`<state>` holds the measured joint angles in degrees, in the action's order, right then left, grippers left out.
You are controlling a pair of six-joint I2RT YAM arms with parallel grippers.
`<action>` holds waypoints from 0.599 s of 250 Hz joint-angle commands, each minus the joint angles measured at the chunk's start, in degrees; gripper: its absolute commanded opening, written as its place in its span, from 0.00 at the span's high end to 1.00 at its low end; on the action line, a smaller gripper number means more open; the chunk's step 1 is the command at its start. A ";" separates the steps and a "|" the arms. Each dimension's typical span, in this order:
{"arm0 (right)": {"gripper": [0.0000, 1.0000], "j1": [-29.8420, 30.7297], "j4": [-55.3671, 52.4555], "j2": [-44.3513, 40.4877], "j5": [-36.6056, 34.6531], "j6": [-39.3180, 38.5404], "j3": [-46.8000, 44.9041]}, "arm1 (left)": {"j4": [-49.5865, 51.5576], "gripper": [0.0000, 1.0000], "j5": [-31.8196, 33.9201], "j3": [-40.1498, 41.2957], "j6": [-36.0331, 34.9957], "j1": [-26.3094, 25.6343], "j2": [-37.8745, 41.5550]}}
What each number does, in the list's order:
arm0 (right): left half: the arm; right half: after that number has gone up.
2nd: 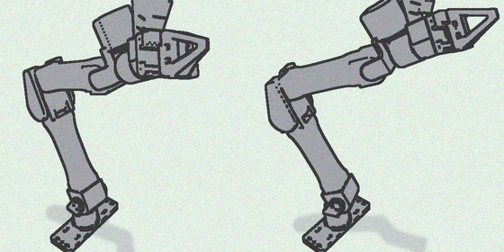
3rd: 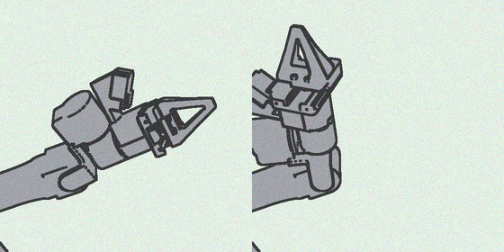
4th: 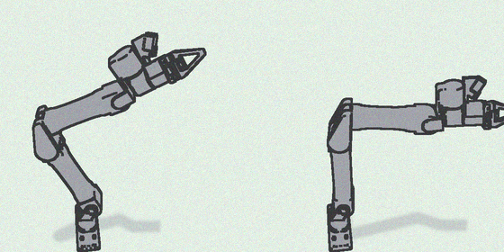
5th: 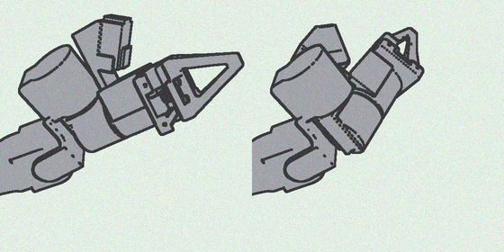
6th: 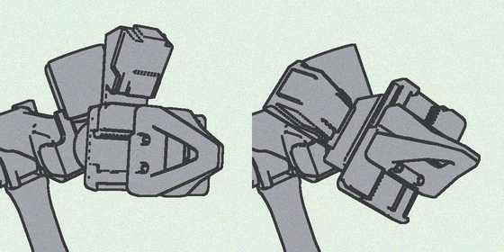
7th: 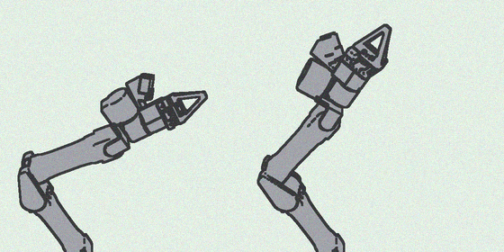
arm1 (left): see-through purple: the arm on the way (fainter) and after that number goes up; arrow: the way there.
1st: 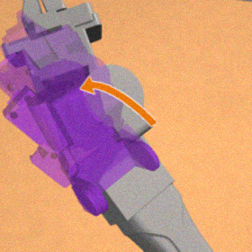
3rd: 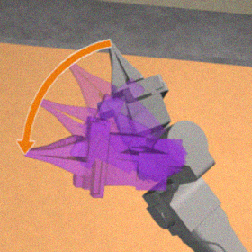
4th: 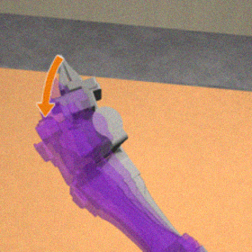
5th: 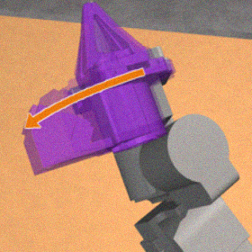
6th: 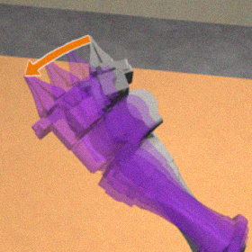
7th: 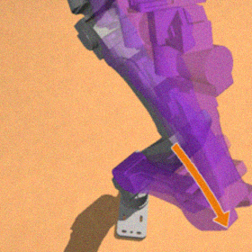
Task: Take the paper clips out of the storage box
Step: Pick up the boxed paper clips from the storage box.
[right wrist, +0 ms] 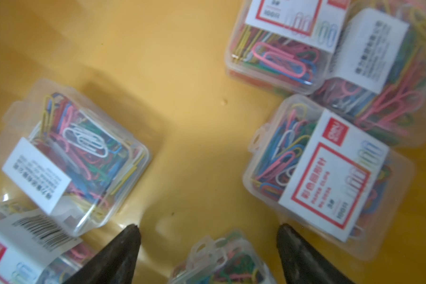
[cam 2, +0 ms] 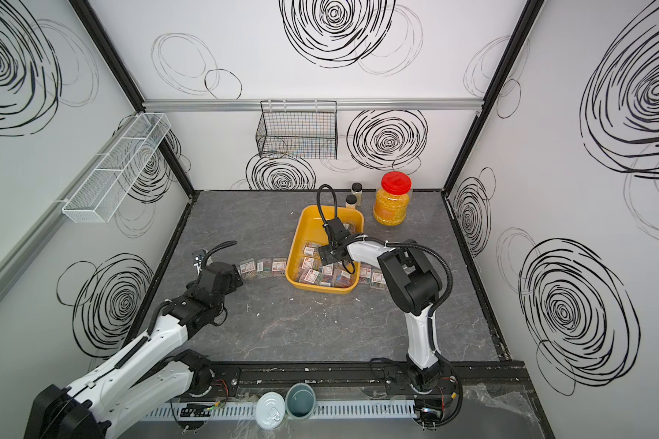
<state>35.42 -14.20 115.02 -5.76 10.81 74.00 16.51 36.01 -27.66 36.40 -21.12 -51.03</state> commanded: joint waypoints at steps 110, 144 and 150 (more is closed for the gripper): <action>0.12 3.03 -12.16 -3.69 -8.12 0.67 0.14 | -2.20 0.03 -1.21 0.84 -0.37 1.28 0.90; 0.11 3.02 -12.07 -6.81 -5.87 -0.49 -0.13 | -2.17 0.03 -1.44 0.93 -0.37 1.48 1.28; 0.11 3.00 -11.96 -7.39 -5.51 -0.67 -0.40 | -2.16 0.03 -1.54 1.02 -0.32 1.61 1.36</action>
<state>38.09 -22.61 111.85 -12.80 11.66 74.35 16.25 34.54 -27.31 36.38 -20.27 -50.72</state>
